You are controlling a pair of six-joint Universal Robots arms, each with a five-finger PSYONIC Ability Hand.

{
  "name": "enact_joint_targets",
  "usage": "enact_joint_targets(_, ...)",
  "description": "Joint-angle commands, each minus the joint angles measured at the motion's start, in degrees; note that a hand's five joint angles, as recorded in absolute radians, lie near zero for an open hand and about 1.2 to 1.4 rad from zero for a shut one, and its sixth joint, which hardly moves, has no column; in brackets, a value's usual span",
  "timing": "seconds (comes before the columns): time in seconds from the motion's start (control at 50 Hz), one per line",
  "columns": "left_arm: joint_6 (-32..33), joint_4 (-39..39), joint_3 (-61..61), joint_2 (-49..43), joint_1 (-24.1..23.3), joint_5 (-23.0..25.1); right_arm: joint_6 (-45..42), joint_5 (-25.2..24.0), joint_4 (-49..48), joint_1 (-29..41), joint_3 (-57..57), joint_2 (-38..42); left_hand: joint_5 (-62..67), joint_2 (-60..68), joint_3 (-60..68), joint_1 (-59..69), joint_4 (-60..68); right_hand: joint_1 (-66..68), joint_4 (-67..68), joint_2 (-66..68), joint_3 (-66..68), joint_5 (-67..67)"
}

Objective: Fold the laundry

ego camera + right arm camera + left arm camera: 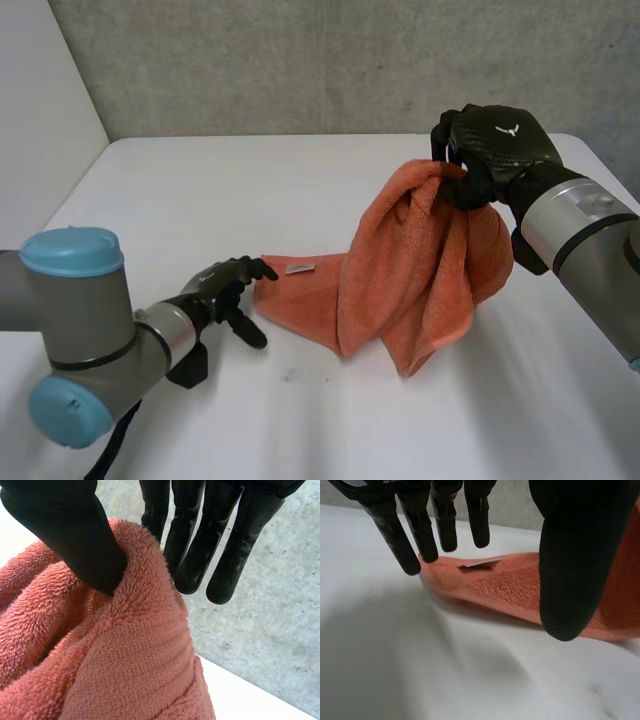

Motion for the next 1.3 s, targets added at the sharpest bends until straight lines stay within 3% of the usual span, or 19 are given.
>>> enact_joint_targets(0.02, 1.61, 3.88, 2.69, -3.33, -1.07, 0.16, 0.07, -0.18, -0.26, -0.08, 1.37, 0.03, 11.02, 11.09, 11.09, 10.81, 11.09, 27.42, 11.66, 12.38, 12.12, 15.4)
enact_joint_targets(0.18, 8.46, 5.9, 5.23, -6.4, -3.09, -0.19, 0.07, -0.44, -1.75, -1.31, 2.78, -0.15, 13.55, 13.61, 13.62, 13.33, 13.61, 27.42, 11.66, 12.38, 12.12, 15.4)
enact_joint_targets(0.3, 8.81, 5.73, 6.03, -7.29, -3.62, -0.28, 0.07, -0.44, -1.84, -1.66, 2.95, -0.06, 13.55, 13.61, 13.62, 13.33, 13.61, 27.42, 11.66, 12.38, 12.12, 15.4)
enact_joint_targets(0.66, 9.43, 5.73, 9.37, -10.36, -4.67, -4.76, 0.07, -0.53, -1.93, -3.77, 3.13, -0.15, 56.56, 56.63, 56.63, 56.35, 56.63, 27.42, 11.66, 12.38, 12.12, 15.4)
enact_joint_targets(0.84, 13.56, 5.29, 9.89, -9.75, -4.85, -6.78, 0.07, -0.53, -1.84, -5.26, 3.04, -0.24, 56.59, 56.65, 56.66, 56.37, 56.65, 27.42, 11.66, 12.38, 12.12, 15.4)
enact_joint_targets(1.0, 13.74, 2.65, 7.35, 4.49, -4.23, -10.03, -0.01, -1.23, -1.14, -6.76, 2.25, -1.56, 56.59, 56.65, 56.66, 56.37, 56.65, 27.42, 11.66, 12.38, 12.12, 15.4)
enact_joint_targets(1.12, 14.18, 2.3, 4.19, 17.3, -4.23, -10.3, -4.67, -5.01, -1.49, -8.08, 2.87, -5.42, 56.59, 56.65, 56.66, 56.37, 56.65, 27.42, 11.66, 12.38, 12.12, 15.4)
enact_joint_targets(1.22, 14.44, 1.59, 1.55, 21.54, -4.14, -10.3, -13.81, -10.02, 2.73, -12.12, 7.26, -6.92, 56.59, 56.65, 56.66, 56.37, 56.65, 27.42, 11.66, 12.38, 12.12, 15.4)
enact_joint_targets(1.3, 14.44, 0.81, -1.0, 23.03, -4.14, -10.3, -25.9, -14.32, 11.75, -13.0, 13.04, -7.88, 56.59, 56.65, 56.66, 56.37, 56.65, 27.42, 11.66, 12.38, 12.12, 15.4)
